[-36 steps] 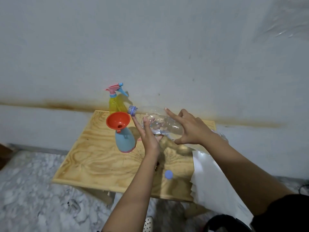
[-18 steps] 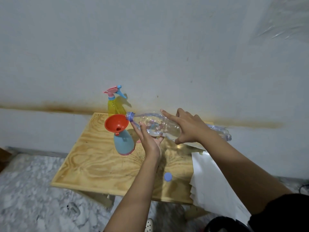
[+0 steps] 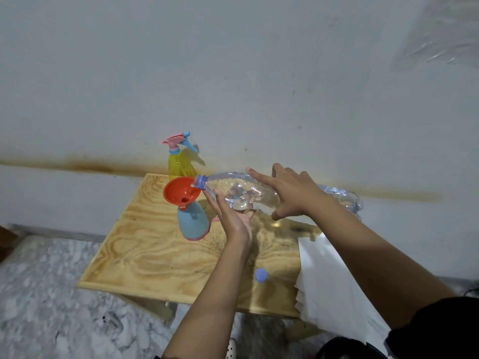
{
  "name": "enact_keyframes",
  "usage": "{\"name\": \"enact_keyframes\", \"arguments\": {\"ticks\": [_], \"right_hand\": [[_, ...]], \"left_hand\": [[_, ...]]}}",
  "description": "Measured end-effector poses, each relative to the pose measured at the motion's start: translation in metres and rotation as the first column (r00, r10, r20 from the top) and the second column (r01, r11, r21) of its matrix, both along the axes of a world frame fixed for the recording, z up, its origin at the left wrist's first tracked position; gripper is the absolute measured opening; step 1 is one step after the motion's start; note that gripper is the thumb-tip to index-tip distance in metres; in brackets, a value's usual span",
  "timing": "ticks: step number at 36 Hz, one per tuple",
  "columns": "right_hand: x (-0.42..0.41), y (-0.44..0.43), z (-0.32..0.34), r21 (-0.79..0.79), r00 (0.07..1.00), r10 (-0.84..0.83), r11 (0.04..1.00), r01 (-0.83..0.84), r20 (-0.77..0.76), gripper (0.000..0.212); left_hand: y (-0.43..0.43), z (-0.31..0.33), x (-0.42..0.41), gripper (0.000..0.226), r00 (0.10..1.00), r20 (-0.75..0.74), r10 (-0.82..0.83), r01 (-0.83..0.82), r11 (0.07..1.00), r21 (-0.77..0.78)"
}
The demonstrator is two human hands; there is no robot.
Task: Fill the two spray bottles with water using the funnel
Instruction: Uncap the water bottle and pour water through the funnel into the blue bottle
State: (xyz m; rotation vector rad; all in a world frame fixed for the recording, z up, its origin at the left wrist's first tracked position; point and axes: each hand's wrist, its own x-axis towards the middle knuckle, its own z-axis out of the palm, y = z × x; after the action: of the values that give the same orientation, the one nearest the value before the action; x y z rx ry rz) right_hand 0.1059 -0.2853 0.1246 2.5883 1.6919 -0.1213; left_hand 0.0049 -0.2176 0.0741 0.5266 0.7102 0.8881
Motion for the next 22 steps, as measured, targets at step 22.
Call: {"name": "enact_keyframes", "arguments": {"ticks": [22], "right_hand": [[-0.0014,-0.0009,-0.0003,-0.019,1.0,0.012,1.0,-0.012,0.005,0.114]], "left_hand": [[0.0016,-0.0057,-0.0006,0.052,1.0,0.007,0.011,-0.01,1.0,-0.006]]}}
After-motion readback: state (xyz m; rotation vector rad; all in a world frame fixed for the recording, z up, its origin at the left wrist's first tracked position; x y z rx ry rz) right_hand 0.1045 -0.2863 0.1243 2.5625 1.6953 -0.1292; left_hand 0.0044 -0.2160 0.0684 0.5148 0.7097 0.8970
